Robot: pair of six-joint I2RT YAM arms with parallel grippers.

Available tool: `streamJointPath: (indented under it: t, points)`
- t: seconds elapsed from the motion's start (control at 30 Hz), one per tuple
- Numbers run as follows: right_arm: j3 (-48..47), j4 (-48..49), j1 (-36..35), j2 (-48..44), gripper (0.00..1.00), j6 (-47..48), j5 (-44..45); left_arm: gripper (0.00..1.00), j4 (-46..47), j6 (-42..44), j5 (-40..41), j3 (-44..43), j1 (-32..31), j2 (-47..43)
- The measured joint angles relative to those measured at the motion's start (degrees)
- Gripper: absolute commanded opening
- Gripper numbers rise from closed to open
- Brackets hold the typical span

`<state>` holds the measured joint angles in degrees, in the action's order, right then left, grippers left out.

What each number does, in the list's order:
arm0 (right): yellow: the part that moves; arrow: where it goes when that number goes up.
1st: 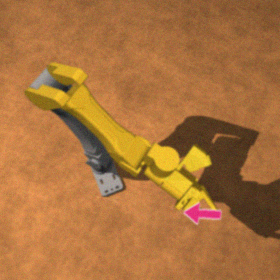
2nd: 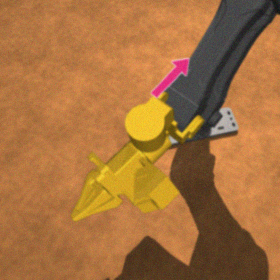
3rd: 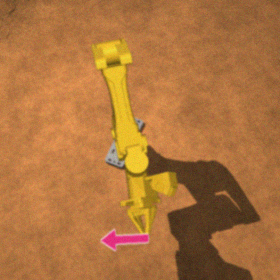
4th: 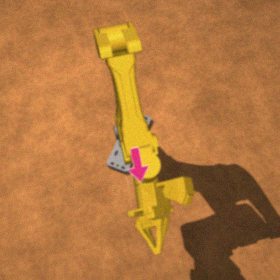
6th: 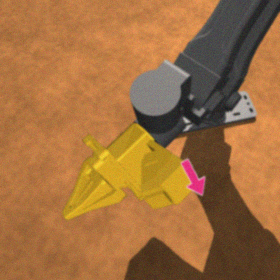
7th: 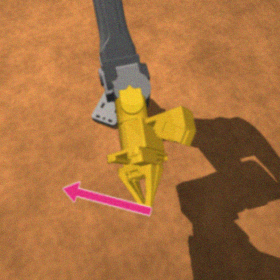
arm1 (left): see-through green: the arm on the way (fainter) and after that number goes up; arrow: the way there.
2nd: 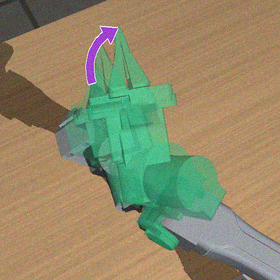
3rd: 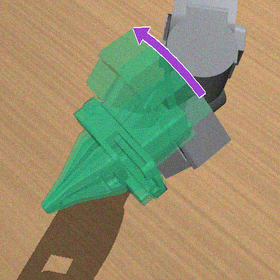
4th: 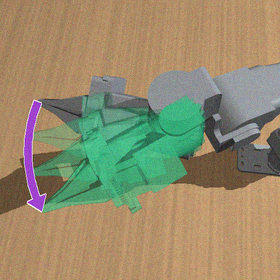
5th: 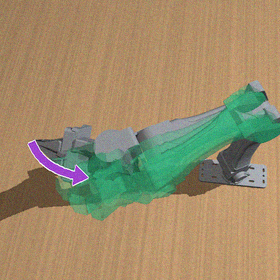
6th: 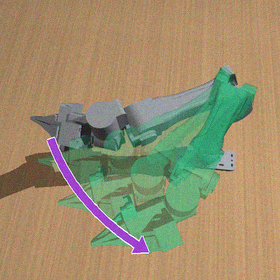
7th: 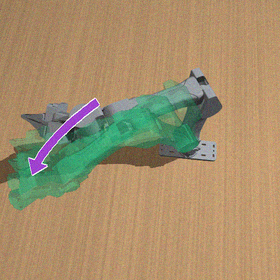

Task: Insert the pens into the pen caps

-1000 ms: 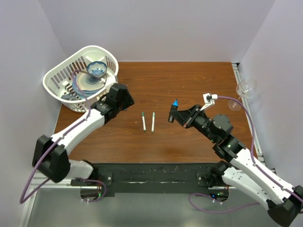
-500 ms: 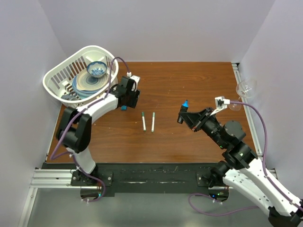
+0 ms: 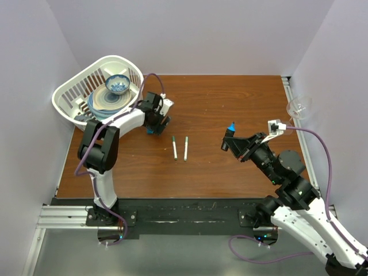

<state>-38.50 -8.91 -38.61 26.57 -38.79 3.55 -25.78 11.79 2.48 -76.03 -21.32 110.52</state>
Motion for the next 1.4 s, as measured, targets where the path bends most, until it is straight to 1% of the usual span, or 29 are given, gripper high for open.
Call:
streamJointPath:
  t: [0.2,0.33,0.67,0.73,0.77,0.87,1.03,1.3,1.4]
  points:
    - [-0.17,-0.98,0.0,-0.02,0.0,0.37,0.46,0.77,-0.15,1.51,-1.99,-1.25,2.49,1.68]
    - [-0.17,-1.01,0.0,-0.02,0.0,0.46,1.03,0.77,-0.63,2.27,-2.82,-1.25,2.6,2.25]
    - [-0.17,-1.57,0.0,-0.61,0.0,0.7,2.01,0.7,-1.77,2.49,-4.63,-0.76,2.56,1.97]
    - [-0.17,-1.92,0.0,-0.83,0.0,0.7,2.05,0.68,-1.84,2.45,-4.81,0.15,2.56,1.33]
    - [-0.17,-1.99,0.0,-0.87,0.0,0.7,2.08,0.66,-2.03,2.36,-5.01,1.07,2.56,0.63]
    - [-0.17,-2.34,0.0,-0.87,0.0,0.7,2.12,0.64,-2.45,2.25,-5.46,2.64,2.56,-0.52]
    - [-0.17,-2.86,0.0,-0.9,0.0,0.7,2.12,0.64,-2.89,2.16,-6.4,4.37,2.56,-1.79]
    - [-0.17,-3.67,0.0,-2.27,0.0,0.7,2.27,0.65,-1.31,0.98,-5.55,4.7,2.56,-1.99]
    - [-0.17,-3.96,0.0,-2.6,0.0,0.72,2.84,0.63,-0.28,0.98,-5.01,4.68,2.56,-1.79]
